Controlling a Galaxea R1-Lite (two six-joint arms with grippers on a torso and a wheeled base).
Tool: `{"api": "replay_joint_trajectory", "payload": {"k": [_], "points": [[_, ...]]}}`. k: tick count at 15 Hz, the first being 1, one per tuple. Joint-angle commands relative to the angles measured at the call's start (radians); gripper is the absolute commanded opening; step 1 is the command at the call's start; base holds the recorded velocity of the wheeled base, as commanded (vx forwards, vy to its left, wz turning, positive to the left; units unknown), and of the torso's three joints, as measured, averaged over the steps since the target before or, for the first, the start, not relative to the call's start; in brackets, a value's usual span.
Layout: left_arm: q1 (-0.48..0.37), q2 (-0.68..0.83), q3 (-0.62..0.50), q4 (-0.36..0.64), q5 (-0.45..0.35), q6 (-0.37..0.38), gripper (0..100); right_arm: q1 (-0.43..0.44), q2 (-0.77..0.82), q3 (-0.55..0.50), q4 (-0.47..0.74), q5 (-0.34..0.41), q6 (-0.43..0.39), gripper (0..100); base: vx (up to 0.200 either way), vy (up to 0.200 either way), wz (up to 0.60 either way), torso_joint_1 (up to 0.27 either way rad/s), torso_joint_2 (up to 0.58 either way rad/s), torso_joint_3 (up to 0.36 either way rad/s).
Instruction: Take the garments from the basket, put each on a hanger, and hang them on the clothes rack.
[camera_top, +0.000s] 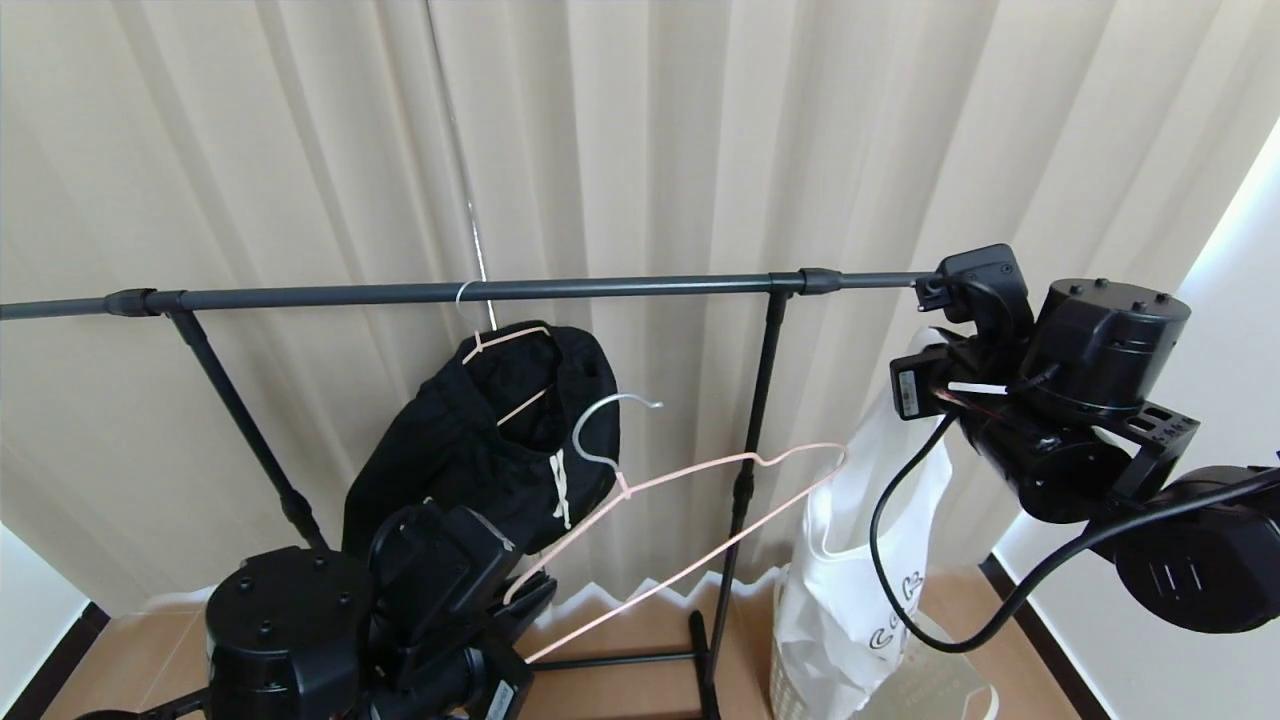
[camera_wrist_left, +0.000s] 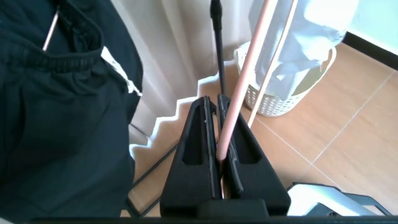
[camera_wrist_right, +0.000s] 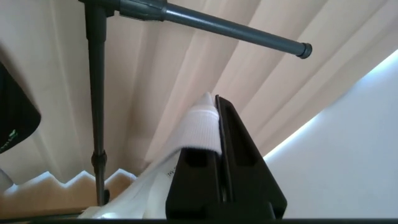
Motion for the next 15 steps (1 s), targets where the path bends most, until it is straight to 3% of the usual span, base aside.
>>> {"api": "replay_joint_trajectory", "payload": {"k": [1,5,9,15], "points": [[-0.025,0.008,-0.014,-0.001,0.003,-0.001,0,0.036,0.008,-0.002,-0.001,-0.002,0.001,0,0.0,0.0,0.0,0.0,0.0,0.0],[-0.043,0.037,-0.025,-0.004,0.01,-0.064,0,0.073,0.035,0.006,-0.038,-0.04,0.004,0,0.0,0.0,0.0,0.0,0.0,0.0],[-0.043,0.065,-0.085,-0.014,0.069,-0.134,0,0.135,0.037,0.015,-0.071,-0.066,0.004,0,0.0,0.0,0.0,0.0,0.0,0.0],[-0.086,0.069,-0.103,-0.016,0.115,-0.157,0,0.208,0.034,0.033,-0.071,-0.097,0.007,0,0.0,0.0,0.0,0.0,0.0,0.0]]}}
